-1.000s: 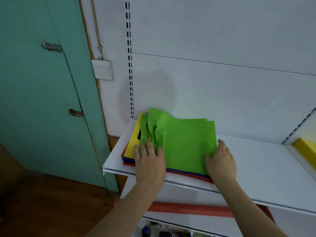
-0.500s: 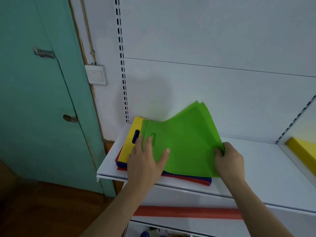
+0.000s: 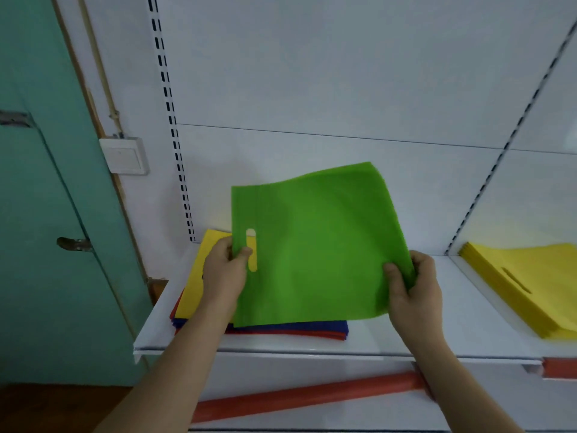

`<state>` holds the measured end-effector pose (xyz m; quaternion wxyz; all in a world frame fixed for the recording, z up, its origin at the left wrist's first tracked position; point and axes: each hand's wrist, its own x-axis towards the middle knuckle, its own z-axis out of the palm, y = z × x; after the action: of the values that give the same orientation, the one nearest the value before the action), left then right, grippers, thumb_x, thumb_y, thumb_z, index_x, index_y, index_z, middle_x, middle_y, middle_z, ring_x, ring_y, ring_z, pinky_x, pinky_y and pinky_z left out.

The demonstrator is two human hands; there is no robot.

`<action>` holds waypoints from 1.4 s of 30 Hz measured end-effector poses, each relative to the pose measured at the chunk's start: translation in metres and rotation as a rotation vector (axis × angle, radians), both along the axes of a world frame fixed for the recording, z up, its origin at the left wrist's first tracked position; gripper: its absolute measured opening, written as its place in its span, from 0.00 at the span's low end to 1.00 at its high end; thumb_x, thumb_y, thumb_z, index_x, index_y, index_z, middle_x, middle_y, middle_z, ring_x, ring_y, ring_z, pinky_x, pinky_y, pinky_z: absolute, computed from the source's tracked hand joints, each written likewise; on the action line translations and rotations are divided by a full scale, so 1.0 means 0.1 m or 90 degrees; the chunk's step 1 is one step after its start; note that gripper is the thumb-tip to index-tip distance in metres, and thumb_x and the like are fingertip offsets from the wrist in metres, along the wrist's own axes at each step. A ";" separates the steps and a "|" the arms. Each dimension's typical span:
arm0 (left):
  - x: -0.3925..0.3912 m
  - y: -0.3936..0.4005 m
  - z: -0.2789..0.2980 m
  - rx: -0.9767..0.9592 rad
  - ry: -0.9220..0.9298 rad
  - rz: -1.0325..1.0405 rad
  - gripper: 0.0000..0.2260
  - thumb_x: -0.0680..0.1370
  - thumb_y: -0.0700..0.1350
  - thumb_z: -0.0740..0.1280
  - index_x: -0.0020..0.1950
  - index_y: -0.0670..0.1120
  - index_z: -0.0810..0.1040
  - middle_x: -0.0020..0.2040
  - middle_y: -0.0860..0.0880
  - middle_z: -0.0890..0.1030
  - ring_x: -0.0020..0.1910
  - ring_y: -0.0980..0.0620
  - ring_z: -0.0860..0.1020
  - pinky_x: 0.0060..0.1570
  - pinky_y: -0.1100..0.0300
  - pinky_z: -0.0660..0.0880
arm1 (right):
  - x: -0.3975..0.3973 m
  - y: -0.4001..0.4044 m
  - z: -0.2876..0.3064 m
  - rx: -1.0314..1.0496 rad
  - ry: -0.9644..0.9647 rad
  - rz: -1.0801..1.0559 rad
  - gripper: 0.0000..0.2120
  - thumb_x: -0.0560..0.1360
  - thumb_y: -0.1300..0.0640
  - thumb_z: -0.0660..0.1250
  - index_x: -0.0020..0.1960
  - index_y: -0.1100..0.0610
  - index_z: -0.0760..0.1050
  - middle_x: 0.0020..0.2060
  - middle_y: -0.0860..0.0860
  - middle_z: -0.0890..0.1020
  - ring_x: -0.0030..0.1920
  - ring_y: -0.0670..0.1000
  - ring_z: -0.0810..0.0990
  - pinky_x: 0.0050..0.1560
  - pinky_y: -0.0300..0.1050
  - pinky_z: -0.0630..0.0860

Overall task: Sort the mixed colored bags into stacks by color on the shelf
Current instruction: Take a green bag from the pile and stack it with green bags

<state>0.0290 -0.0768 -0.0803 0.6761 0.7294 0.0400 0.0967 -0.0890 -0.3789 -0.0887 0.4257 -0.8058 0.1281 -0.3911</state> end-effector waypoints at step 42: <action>-2.97 -4.94 -0.12 0.159 -0.260 -0.409 0.12 0.84 0.38 0.64 0.64 0.49 0.81 0.53 0.46 0.85 0.50 0.35 0.81 0.47 0.44 0.79 | -4.37 -3.61 -0.45 -0.059 0.106 -0.481 0.18 0.79 0.68 0.67 0.66 0.56 0.80 0.57 0.48 0.80 0.53 0.52 0.79 0.51 0.48 0.71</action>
<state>-0.2684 -0.5704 -0.0921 0.5719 0.7472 -0.3375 0.0271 -0.5261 -0.7397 -0.1341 0.2030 -0.7491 0.4325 -0.4589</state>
